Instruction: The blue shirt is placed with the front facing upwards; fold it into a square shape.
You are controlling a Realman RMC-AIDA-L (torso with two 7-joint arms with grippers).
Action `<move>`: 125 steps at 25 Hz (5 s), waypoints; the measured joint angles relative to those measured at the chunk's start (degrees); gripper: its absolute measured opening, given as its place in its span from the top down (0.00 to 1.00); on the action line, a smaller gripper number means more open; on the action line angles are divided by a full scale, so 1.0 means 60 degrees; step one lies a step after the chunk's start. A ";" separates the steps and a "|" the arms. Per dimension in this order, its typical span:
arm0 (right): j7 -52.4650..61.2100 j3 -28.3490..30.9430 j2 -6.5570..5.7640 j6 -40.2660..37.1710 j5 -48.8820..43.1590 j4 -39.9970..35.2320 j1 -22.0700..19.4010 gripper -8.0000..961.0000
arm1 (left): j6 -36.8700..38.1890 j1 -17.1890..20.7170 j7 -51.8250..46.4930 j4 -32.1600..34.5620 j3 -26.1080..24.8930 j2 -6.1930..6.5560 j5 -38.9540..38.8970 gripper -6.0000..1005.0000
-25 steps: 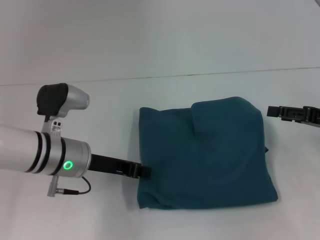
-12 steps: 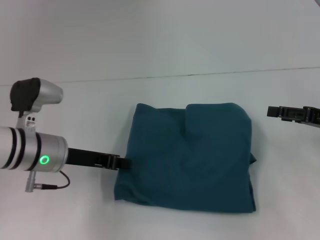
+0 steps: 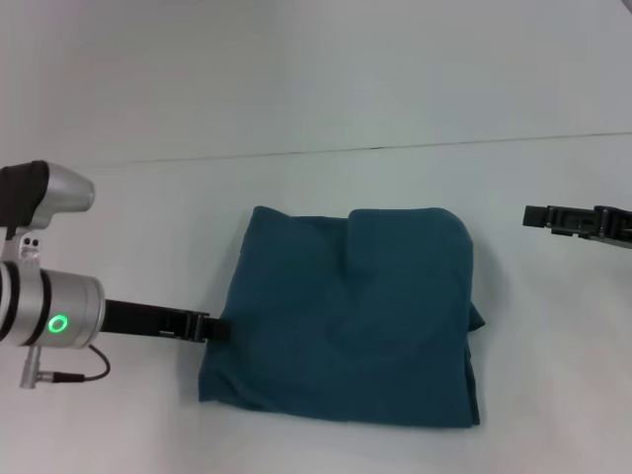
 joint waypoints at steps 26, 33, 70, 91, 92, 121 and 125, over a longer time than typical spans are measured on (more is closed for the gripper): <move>-0.0010 -0.0063 0.0061 0.0008 -0.0001 0.0089 0.0077 0.16 | 0.1434 0.0414 0.0364 0.0405 -0.1212 0.0042 0.0233 0.85; 0.0018 -0.0082 0.0163 0.0045 -0.0003 0.0155 0.0264 0.16 | 0.0509 0.0149 0.0408 0.0491 -0.1679 0.0010 0.0131 0.71; 0.0492 -0.0645 0.0401 0.0996 -0.0089 0.1344 0.1230 0.16 | -0.2337 -0.0612 0.0396 -0.0348 -0.0024 -0.0578 0.0218 0.27; 0.0474 -0.0645 0.0413 0.0986 -0.0030 0.1284 0.1229 0.16 | -0.2612 -0.0544 0.0356 -0.0334 0.0405 -0.0576 0.0227 0.52; 0.0474 -0.0644 0.0414 0.0986 -0.0030 0.1284 0.1230 0.16 | -0.2616 -0.0555 0.0356 -0.0333 0.0406 -0.0576 0.0227 0.56; 0.0474 -0.0644 0.0416 0.0918 -0.0074 0.1271 0.1185 0.16 | -0.2544 -0.0530 0.0096 -0.0271 0.0407 -0.0590 0.0216 0.82; 0.0474 -0.0644 0.0416 0.0911 -0.0074 0.1269 0.1191 0.16 | -0.2450 -0.0522 0.0065 -0.0212 0.0306 -0.0546 0.0174 0.69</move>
